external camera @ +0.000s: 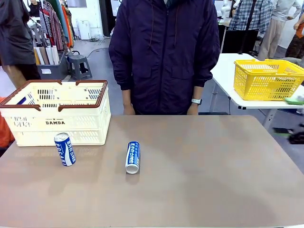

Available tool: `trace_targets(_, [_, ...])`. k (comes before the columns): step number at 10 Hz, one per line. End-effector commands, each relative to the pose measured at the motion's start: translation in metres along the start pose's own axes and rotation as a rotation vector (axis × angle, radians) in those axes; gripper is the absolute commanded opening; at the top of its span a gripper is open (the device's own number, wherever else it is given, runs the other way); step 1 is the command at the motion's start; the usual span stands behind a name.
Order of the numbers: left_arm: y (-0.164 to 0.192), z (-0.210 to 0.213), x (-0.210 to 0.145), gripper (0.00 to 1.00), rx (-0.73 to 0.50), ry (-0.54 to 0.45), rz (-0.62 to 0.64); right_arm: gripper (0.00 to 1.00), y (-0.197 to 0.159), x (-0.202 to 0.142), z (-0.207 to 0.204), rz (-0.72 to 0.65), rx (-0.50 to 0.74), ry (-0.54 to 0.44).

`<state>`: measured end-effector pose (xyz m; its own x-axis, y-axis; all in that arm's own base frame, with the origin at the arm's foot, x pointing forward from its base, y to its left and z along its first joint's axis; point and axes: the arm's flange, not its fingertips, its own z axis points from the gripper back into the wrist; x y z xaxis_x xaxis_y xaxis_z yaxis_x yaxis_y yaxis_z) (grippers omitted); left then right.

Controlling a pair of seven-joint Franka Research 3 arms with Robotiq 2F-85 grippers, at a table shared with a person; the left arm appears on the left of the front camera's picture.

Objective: Place the drinks into the Shopping basket.
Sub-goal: Pick up one drink and place it into the Shopping basket.

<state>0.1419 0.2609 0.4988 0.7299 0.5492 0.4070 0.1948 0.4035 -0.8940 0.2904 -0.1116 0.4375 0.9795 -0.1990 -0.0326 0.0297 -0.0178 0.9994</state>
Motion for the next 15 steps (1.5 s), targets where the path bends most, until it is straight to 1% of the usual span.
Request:
trace_targets(1, [-0.001, 0.002, -0.001, 1.00, -0.015, -0.016, -0.020, 1.00, -0.032, -0.080, 0.017, 0.077, 0.020, -0.043])
trace_targets(2, [-0.001, 0.002, -0.001, 1.00, -0.015, -0.016, -0.020, 1.00, -0.050, -0.085, 0.022, 0.060, -0.011, -0.102])
trace_targets(3, [-0.001, 0.002, -0.001, 1.00, -0.015, -0.016, -0.020, 1.00, -0.065, -0.078, 0.008, 0.082, -0.099, -0.110])
trace_targets(4, [-0.001, 0.002, -0.001, 1.00, -0.015, -0.016, -0.020, 1.00, -0.010, -0.032, 0.055, 0.040, 0.014, -0.067])
trace_targets(6, [-0.001, 0.002, -0.001, 1.00, -0.015, -0.016, -0.020, 1.00, -0.010, -0.032, 0.055, 0.040, 0.014, -0.067])
trace_targets(7, [0.000, 0.000, 0.000, 1.00, 0.000, 0.000, 0.000, 1.00, -0.010, -0.032, 0.055, 0.040, 0.014, -0.067])
trace_targets(8, [-0.049, -0.001, 0.022, 1.00, 0.047, 0.030, -0.029, 1.00, -0.010, -0.032, 0.055, 0.040, 0.014, -0.067])
trace_targets(9, [-0.105, -0.031, 0.034, 1.00, 0.213, 0.104, -0.073, 1.00, -0.010, -0.032, 0.055, 0.040, 0.014, -0.067])
trace_targets(10, [-0.156, -0.077, 0.042, 1.00, 0.304, 0.250, -0.105, 1.00, -0.010, -0.032, 0.055, 0.040, 0.014, -0.067])
trace_targets(11, [-0.196, -0.130, 0.046, 1.00, 0.340, 0.377, -0.181, 1.00, -0.010, -0.032, 0.055, 0.040, 0.014, -0.067])
trace_targets(12, [-0.218, -0.178, 0.049, 1.00, 0.388, 0.448, -0.222, 1.00, -0.010, -0.032, 0.055, 0.040, 0.014, -0.067])
trace_targets(13, [-0.233, -0.237, 0.038, 1.00, 0.444, 0.536, -0.255, 1.00, -0.010, -0.032, 0.055, 0.040, 0.014, -0.067])
trace_targets(14, [-0.236, -0.307, 0.015, 1.00, 0.522, 0.517, -0.265, 1.00, -0.010, -0.032, 0.055, 0.040, 0.014, -0.067])
trace_targets(15, [-0.231, -0.363, -0.015, 1.00, 0.520, 0.513, -0.293, 1.00, -0.010, -0.032, 0.055, 0.040, 0.014, -0.067])
